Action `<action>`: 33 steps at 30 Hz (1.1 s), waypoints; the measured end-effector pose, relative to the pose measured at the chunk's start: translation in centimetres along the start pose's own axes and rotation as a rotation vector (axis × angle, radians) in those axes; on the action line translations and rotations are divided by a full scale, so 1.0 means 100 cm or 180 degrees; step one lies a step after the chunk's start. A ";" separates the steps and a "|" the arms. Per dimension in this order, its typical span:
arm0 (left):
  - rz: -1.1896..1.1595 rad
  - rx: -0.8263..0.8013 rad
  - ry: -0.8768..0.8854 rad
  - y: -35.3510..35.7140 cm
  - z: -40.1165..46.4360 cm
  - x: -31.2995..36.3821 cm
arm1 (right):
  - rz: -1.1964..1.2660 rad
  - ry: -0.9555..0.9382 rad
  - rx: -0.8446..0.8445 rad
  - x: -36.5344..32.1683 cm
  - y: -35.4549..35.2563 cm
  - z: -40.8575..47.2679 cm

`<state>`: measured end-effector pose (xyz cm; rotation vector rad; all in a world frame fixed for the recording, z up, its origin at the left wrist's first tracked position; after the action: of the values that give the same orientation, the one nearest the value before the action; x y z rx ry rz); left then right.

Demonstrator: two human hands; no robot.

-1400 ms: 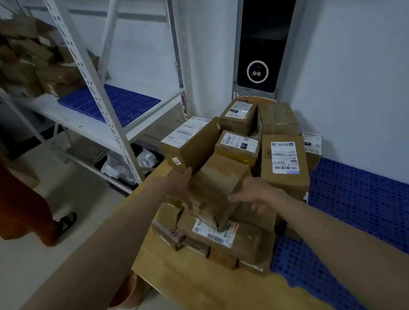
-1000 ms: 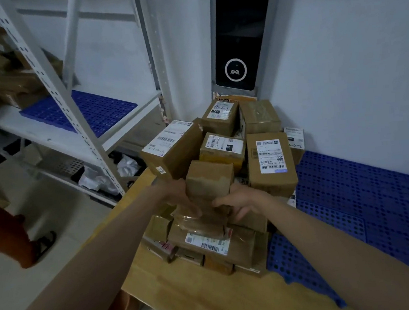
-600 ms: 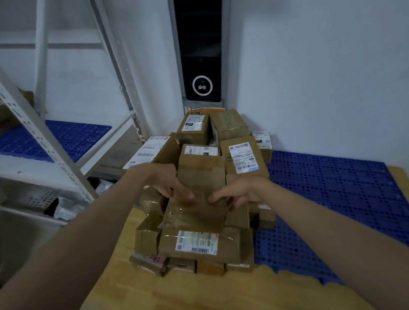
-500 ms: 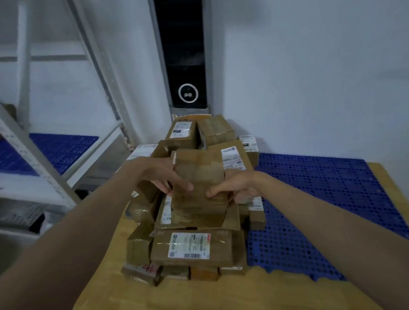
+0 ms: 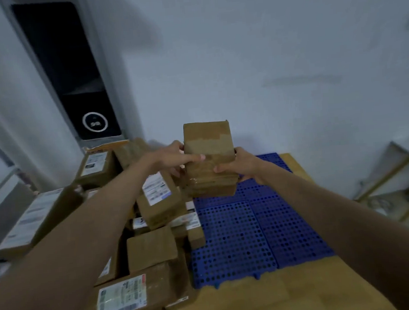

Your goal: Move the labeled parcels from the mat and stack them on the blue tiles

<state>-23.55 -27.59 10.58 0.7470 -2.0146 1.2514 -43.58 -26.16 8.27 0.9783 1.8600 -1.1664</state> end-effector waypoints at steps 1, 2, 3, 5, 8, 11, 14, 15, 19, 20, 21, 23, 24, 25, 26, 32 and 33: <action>-0.0060 -0.0034 0.0013 0.010 0.013 0.008 | 0.0020 0.0031 0.0071 0.008 -0.015 0.006; -0.0116 -0.0060 0.0022 0.020 0.026 0.015 | 0.0054 0.0069 0.0130 0.015 -0.029 0.013; -0.0160 -0.0076 0.0038 0.030 0.040 0.021 | 0.0093 0.0109 0.0185 0.024 -0.043 0.020; -0.0241 -0.0089 0.0061 0.051 0.066 0.029 | 0.0125 0.0185 0.0277 0.041 -0.066 0.035; -0.0381 -0.0042 0.0059 0.077 0.099 0.033 | 0.0183 0.0267 0.0384 0.067 -0.092 0.058; -0.0546 -0.0071 -0.0008 0.098 0.128 0.027 | 0.0268 0.0302 0.0375 0.092 -0.105 0.085; -0.0802 0.0057 -0.0178 0.115 0.154 0.012 | 0.0203 0.0419 0.0337 0.117 -0.107 0.112; -0.0902 0.0112 -0.0243 0.121 0.161 0.005 | 0.0175 0.0465 0.0303 0.126 -0.105 0.121; -0.1059 0.0212 -0.0636 0.146 0.182 -0.033 | 0.0029 0.0627 0.0108 0.159 -0.090 0.152; -0.1073 0.0208 -0.0758 0.152 0.187 -0.044 | -0.0013 0.0664 0.0045 0.168 -0.085 0.159; -0.1082 0.0194 -0.0870 0.157 0.191 -0.056 | -0.0054 0.0704 -0.0009 0.177 -0.079 0.166; -0.1061 0.0156 -0.1019 0.165 0.200 -0.077 | -0.0093 0.0769 -0.0045 0.194 -0.067 0.176; -0.1058 0.0138 -0.1058 0.168 0.204 -0.087 | -0.0098 0.0790 -0.0036 0.200 -0.061 0.180; -0.1083 0.0122 -0.1087 0.170 0.208 -0.096 | -0.0128 0.0807 -0.0023 0.206 -0.054 0.185; -0.1132 0.0109 -0.1103 0.173 0.212 -0.105 | -0.0187 0.0821 -0.0020 0.211 -0.047 0.190; -0.1330 -0.0047 -0.1399 0.178 0.229 -0.166 | -0.0396 0.0823 -0.0199 0.227 -0.009 0.223; -0.1320 -0.0075 -0.1447 0.177 0.231 -0.175 | -0.0402 0.0822 -0.0246 0.229 -0.004 0.228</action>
<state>-30.81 -39.59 -20.36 1.4553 -2.0588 0.8668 -50.19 -42.31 -18.86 1.0192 2.1824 -1.0719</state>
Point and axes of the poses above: each hand's wrist, its own z-axis towards the middle knuckle, its own y-axis out of the palm, x = y × z, the point moved 6 cm from there along z, towards the middle knuckle
